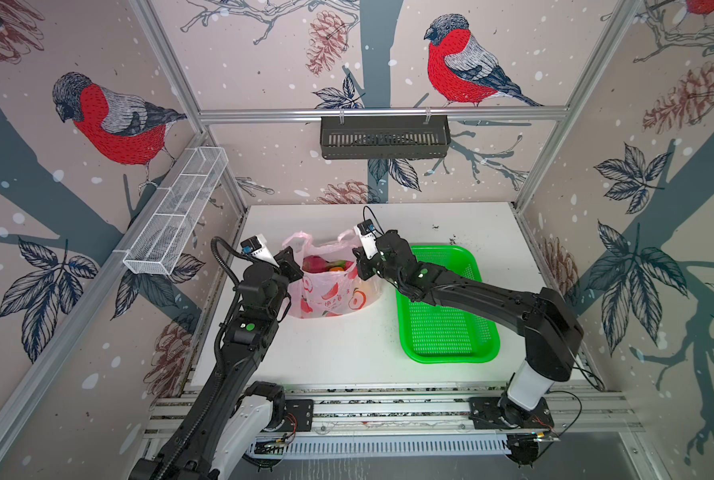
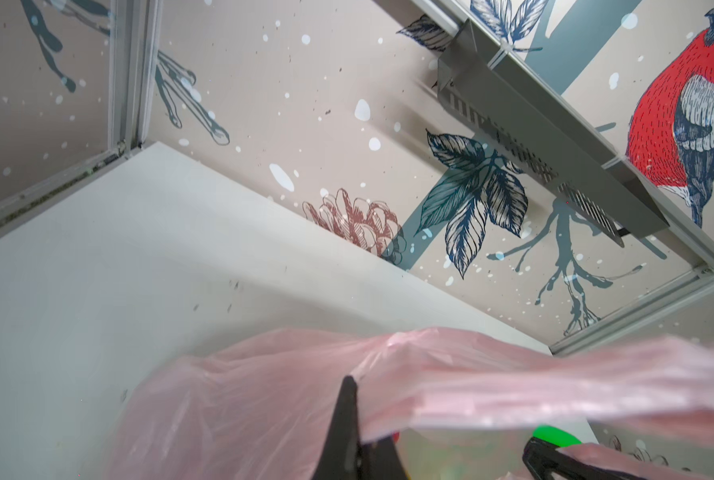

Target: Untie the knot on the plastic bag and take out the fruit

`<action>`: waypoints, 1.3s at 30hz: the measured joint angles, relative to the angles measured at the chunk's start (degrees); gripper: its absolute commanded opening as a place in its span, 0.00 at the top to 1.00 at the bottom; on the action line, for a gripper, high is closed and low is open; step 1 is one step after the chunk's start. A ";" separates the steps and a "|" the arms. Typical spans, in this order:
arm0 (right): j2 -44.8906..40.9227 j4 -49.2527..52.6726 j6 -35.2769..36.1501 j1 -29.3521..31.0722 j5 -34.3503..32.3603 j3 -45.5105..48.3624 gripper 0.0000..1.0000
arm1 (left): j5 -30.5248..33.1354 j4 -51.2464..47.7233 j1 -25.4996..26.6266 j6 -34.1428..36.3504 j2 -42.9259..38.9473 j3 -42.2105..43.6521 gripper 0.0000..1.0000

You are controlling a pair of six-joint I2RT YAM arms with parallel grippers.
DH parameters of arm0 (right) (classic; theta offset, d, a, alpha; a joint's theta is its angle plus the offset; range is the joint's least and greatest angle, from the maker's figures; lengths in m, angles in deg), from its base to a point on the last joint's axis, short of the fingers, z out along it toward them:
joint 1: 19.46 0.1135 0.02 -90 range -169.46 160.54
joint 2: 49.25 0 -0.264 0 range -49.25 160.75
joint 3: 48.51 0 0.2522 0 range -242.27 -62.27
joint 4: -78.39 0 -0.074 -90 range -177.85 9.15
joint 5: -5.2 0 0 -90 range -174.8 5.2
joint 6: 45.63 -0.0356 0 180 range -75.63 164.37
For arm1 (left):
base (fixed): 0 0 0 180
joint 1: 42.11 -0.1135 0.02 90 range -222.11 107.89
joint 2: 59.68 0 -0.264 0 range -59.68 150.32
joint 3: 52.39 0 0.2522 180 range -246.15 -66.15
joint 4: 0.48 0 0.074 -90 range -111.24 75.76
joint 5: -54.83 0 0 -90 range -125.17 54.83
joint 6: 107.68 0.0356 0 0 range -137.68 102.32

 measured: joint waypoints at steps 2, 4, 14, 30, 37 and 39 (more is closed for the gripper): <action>-1.81 0.13 -1.14 1.46 -0.94 3.04 0.96 | -1.46 -1.66 0.00 -1.51 -3.58 2.47 1.00; -3.87 0.35 -1.95 2.95 -1.92 6.12 0.96 | -2.23 -3.48 0.00 -3.04 -6.73 4.50 1.00; -11.72 0.17 -10.25 6.51 -7.21 17.53 0.96 | -5.29 -11.58 0.07 -7.02 -17.25 9.01 1.00; -17.40 0.00 -17.20 3.98 -10.67 23.85 0.83 | -5.62 -22.77 0.04 -7.43 -24.83 7.91 1.00; -19.34 2.12 -14.49 5.62 -9.57 20.37 0.62 | -5.77 -23.23 0.04 -7.85 -24.35 7.91 1.00; -19.98 3.04 -14.34 6.29 -9.44 19.82 0.57 | -5.79 -23.12 0.04 -7.87 -23.96 7.91 1.00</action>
